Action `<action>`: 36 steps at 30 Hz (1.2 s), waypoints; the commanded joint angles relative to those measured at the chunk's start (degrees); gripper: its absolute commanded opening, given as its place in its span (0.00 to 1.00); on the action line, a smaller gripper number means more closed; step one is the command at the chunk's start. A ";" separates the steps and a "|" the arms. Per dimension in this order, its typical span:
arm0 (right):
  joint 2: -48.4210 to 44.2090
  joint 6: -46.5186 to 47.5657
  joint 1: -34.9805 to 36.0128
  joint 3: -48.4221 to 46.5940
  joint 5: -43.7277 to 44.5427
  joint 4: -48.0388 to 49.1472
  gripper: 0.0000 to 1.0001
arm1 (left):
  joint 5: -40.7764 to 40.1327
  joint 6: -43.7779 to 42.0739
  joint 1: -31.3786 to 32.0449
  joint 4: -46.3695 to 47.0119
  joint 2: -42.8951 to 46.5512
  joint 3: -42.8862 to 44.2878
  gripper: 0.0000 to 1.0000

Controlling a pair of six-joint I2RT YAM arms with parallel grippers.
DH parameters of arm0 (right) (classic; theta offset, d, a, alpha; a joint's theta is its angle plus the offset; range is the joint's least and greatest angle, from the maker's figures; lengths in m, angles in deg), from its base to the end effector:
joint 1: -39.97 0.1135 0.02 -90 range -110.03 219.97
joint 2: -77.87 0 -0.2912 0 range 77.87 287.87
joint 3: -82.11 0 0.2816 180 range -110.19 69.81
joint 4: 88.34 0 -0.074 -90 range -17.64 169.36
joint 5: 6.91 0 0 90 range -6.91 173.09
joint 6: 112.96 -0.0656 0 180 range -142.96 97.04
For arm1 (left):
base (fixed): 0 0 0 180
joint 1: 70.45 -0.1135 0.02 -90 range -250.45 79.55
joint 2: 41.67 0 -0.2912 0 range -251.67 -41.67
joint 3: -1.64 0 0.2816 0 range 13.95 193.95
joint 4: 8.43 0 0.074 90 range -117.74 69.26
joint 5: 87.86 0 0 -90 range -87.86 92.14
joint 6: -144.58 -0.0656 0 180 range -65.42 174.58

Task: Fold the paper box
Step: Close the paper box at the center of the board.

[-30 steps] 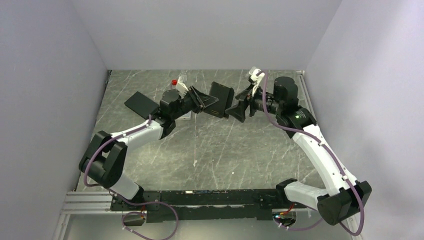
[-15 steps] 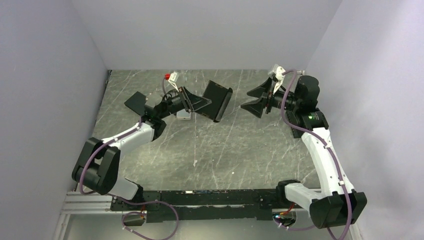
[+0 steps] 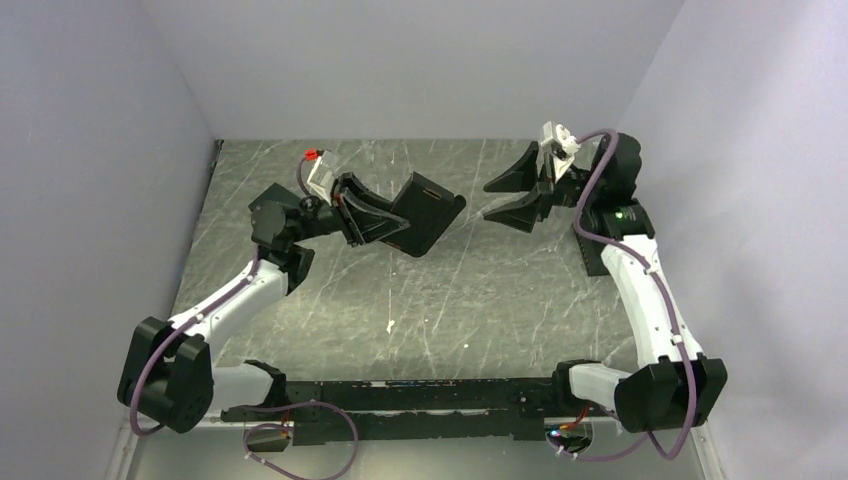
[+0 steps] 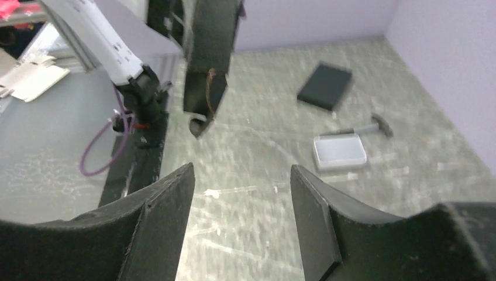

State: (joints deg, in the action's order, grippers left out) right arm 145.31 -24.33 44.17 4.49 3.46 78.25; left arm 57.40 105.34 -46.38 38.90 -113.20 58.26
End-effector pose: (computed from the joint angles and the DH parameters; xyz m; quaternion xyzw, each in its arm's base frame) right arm 0.2657 0.0842 0.4274 -0.4535 0.5472 0.4904 0.5044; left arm 0.2463 -0.1691 0.3770 0.2970 0.5090 -0.6492 0.4810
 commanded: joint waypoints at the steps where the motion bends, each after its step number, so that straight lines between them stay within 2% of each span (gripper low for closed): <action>1: 0.46 40.95 0.64 -12.11 -13.05 -33.94 0.68 | 4.80 -1.27 -0.26 11.26 1.11 -0.30 0.00; 2: 0.84 51.95 0.90 -14.75 -13.55 -44.23 0.72 | 5.19 -0.44 -0.26 13.70 0.82 -0.41 0.00; 3: 1.26 59.43 1.91 -16.77 -13.26 -50.05 0.73 | 5.42 0.43 -0.26 16.12 0.45 -0.57 0.00; 6: 1.98 62.57 3.87 -21.22 -11.33 -53.57 0.67 | 5.80 4.30 -0.26 23.62 -1.08 -0.72 0.00; 8: 2.25 61.13 4.30 -22.58 -9.32 -53.03 0.61 | 5.83 6.35 -0.26 28.05 -2.21 -0.57 0.00; 10: 1.94 54.61 5.16 -22.37 -5.52 -48.17 0.54 | 6.51 7.53 -0.25 29.29 -2.85 -0.11 0.00; 15: 0.47 20.05 6.13 -18.89 -0.85 -25.52 0.40 | 7.63 6.64 -0.26 28.84 -2.57 0.03 0.00; 19: -0.92 6.30 5.93 -15.35 -2.78 -14.36 0.36 | 7.75 7.52 -0.26 29.25 -3.10 0.33 0.00; 21: -1.11 0.73 5.86 -14.67 -1.48 -10.79 0.30 | 7.92 8.24 -0.26 29.31 -3.47 0.49 0.00; 24: -1.02 -16.55 5.67 -11.37 1.07 4.18 0.15 | 8.11 9.65 -0.17 29.31 -4.32 1.04 0.00; 27: -0.91 -31.25 5.72 -6.44 2.63 18.47 0.12 | 8.37 10.06 -0.17 29.33 -4.33 1.13 0.00; 29: -0.97 -34.82 5.79 -5.04 2.88 21.93 0.12 | 8.15 10.01 -0.17 29.32 -4.24 1.04 0.00; 34: -1.21 -30.61 6.96 -4.97 3.27 15.99 0.16 | 7.48 9.98 -0.17 29.31 -4.95 1.06 0.00; 36: -1.37 -31.68 7.29 -4.47 3.08 16.84 0.17 | 7.49 10.05 -0.17 29.35 -5.39 1.28 0.00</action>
State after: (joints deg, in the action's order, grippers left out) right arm 145.25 -52.22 50.60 -0.21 5.75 90.89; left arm 65.34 114.46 -46.42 63.20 -118.16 57.43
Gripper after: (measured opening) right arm 0.160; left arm 0.324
